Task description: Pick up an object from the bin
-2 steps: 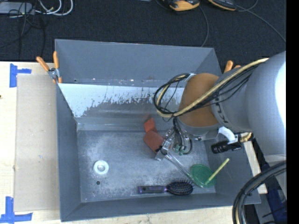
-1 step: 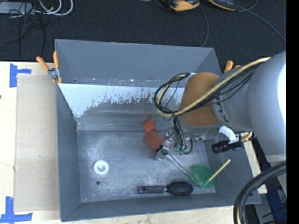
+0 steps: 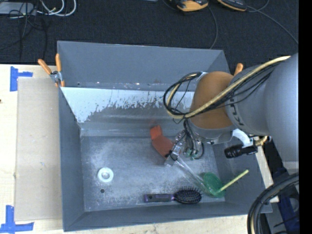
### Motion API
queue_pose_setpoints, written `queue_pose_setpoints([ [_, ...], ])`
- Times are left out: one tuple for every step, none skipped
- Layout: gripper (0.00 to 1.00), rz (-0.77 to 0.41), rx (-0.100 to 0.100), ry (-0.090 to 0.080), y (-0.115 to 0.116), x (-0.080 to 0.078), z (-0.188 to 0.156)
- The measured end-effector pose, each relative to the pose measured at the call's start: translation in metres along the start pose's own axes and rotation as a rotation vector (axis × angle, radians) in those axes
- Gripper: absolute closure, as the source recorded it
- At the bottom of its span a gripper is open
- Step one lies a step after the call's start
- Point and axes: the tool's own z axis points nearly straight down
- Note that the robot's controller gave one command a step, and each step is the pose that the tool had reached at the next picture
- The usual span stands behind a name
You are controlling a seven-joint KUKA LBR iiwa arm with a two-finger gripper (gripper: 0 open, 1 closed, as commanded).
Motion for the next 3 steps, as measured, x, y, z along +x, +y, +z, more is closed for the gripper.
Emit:
queue_pose_setpoints([
  [1.00,-0.001,-0.004,-0.007,0.001,-0.002,-0.028],
  [1.00,-0.002,-0.004,-0.006,0.001,-0.001,-0.042],
  [1.00,-0.003,-0.004,-0.006,0.001,-0.001,-0.046],
])
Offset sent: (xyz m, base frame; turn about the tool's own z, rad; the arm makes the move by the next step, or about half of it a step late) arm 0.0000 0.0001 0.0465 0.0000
